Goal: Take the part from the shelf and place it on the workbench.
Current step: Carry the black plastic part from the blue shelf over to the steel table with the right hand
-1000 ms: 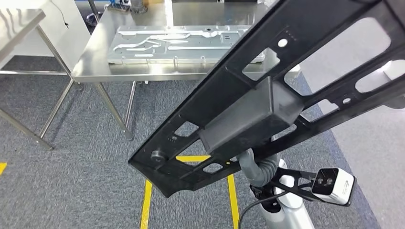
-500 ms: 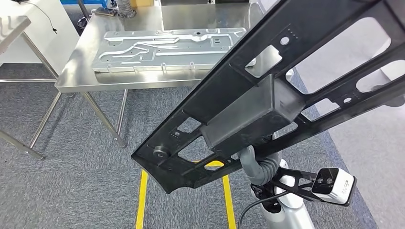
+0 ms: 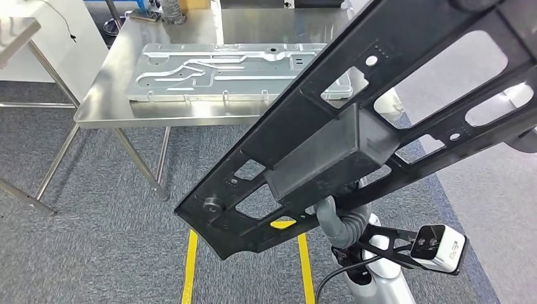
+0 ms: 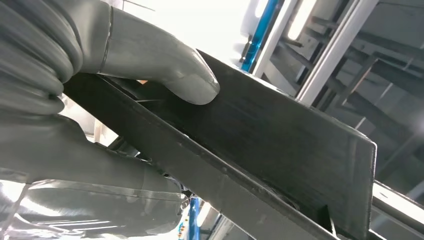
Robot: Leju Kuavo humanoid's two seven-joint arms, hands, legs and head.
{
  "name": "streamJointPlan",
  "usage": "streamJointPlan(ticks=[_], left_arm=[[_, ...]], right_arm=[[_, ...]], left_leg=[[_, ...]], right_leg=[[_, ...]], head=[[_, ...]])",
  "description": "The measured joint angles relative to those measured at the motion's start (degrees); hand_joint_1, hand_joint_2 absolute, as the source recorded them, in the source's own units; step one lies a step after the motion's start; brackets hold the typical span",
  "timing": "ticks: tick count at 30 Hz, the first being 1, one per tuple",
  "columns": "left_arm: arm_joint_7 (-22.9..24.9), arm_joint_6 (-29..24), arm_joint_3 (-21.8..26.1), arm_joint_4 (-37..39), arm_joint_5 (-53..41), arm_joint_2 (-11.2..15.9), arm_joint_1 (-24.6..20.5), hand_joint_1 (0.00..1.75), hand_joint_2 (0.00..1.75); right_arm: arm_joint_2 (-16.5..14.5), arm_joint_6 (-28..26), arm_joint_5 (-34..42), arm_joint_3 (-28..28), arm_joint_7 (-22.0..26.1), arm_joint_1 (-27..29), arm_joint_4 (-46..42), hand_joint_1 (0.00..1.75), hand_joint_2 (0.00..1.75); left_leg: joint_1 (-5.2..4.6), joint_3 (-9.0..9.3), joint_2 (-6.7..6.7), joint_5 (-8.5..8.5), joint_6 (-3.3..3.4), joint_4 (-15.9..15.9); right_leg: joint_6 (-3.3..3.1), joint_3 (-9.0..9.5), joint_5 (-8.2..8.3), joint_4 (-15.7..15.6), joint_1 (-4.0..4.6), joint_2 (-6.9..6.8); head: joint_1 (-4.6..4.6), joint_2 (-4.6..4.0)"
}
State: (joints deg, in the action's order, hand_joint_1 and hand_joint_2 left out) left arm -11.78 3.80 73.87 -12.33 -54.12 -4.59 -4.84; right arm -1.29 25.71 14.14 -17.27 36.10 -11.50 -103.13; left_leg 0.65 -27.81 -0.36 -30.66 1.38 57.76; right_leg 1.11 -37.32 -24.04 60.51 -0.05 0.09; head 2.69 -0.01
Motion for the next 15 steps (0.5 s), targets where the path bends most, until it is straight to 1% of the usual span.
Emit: streamJointPlan(ticks=[1,3,4,5,6,7,8,9,10,11,12,13,15], left_arm=[[-0.01,0.01,0.0,0.0,-0.02,-0.03,-0.03,0.0,1.75],[-0.04,0.04,0.01,0.0,-0.07,-0.04,-0.1,0.0,1.75],[-0.04,0.05,0.01,0.0,-0.09,-0.04,-0.14,0.0,1.75],[-0.05,0.07,0.01,0.0,-0.13,-0.07,-0.2,0.0,1.75],[-0.05,0.08,0.0,0.0,-0.16,-0.1,-0.27,0.0,1.75],[-0.06,0.07,-0.01,0.0,-0.16,-0.14,-0.31,0.0,1.75],[-0.07,0.03,-0.02,0.0,-0.16,-0.16,-0.31,0.0,1.75],[-0.07,-0.03,-0.02,0.0,-0.13,-0.16,-0.25,0.0,1.75],[-0.07,-0.09,-0.01,0.0,-0.1,-0.15,-0.16,0.0,1.75],[-0.07,-0.13,0.0,0.0,-0.07,-0.13,-0.07,0.0,1.75],[-0.07,-0.15,0.01,0.0,-0.05,-0.13,0.0,0.0,1.75],[-0.07,-0.16,0.01,0.0,-0.03,-0.13,0.05,0.0,1.75],[-0.07,-0.21,0.03,0.0,0.02,-0.1,0.24,0.0,1.75]], right_arm=[[0.02,-0.01,-0.04,0.01,0.03,-0.01,0.05,1.75,1.75],[0.04,-0.03,-0.08,0.02,0.07,-0.05,0.07,1.75,1.75],[0.02,-0.03,-0.07,0.04,0.08,-0.04,0.06,1.75,1.75],[-0.01,-0.02,-0.04,0.05,0.09,-0.09,0.05,1.75,1.75],[-0.03,0.01,-0.02,0.07,0.09,-0.16,0.05,1.75,1.75],[-0.05,0.03,0.03,0.08,0.09,-0.22,0.05,1.75,1.75],[-0.06,0.06,0.05,0.09,0.09,-0.29,0.09,1.75,1.75],[-0.07,0.07,0.07,0.09,0.09,-0.33,0.16,1.75,1.75],[-0.07,0.08,0.09,0.09,0.09,-0.34,0.25,1.75,1.75],[-0.07,0.09,0.08,0.09,0.09,-0.33,0.32,1.75,1.75],[-0.07,0.1,0.1,0.09,0.09,-0.33,0.37,1.75,1.75],[-0.07,0.11,0.13,0.09,0.09,-0.34,0.38,1.75,1.75],[-0.07,0.13,0.22,0.09,0.09,-0.35,0.5,1.75,1.75]], left_leg=[[0.03,0.23,0.05,-0.3,-0.33,-0.3],[0.04,0.85,0.12,-0.26,-1.13,-0.64],[0.01,0.94,0.16,-0.05,-1.5,-0.17],[0.01,0.76,0.18,0.35,-1.84,1.14],[0.0,-0.26,0.18,0.62,-2.1,3.41],[0.04,-2.1,0.19,0.27,-2.24,6.51],[0.07,-4.43,0.19,-0.57,-2.39,9.92],[0.08,-7.04,0.19,-1.97,-2.49,13.07],[0.1,-9.43,0.19,-3.36,-2.58,15.29],[0.09,-11.03,0.19,-4.1,-2.62,15.93],[0.09,-11.85,0.19,-3.75,-2.58,14.93],[0.07,-11.95,0.2,-2.1,-2.47,12.49],[-0.15,-11.23,0.22,4.62,-1.96,5.57]], right_leg=[[-0.39,0.28,0.38,-1.28,0.22,-0.04],[-1.18,0.67,-0.14,-2.16,0.52,0.01],[-1.57,1.32,-0.26,-2.45,0.38,0.08],[-1.92,2.2,-0.65,-2.89,0.26,0.09],[-2.27,3.23,-1.07,-3.32,0.12,0.05],[-2.51,4.24,-1.53,-3.65,0.01,0.01],[-2.69,5.05,-2.09,-3.82,0.02,-0.04],[-2.79,5.76,-2.68,-3.87,0.01,-0.01],[-2.81,6.5,-3.33,-3.87,0.01,0.08],[-2.78,7.31,-4.0,-3.87,0.01,0.17],[-2.71,8.25,-4.74,-3.87,0.01,0.25],[-2.61,9.28,-5.52,-3.87,0.02,0.29],[-2.3,11.13,-7.13,-3.85,0.08,0.29]], head=[[0.0,0.01],[0.0,0.01],[0.01,0.0],[0.01,0.0],[0.01,0.0],[0.02,0.0],[0.01,0.01],[0.01,0.01],[0.01,0.0],[0.01,-0.01],[0.01,-0.01],[0.02,-0.01],[0.0,0.01]])
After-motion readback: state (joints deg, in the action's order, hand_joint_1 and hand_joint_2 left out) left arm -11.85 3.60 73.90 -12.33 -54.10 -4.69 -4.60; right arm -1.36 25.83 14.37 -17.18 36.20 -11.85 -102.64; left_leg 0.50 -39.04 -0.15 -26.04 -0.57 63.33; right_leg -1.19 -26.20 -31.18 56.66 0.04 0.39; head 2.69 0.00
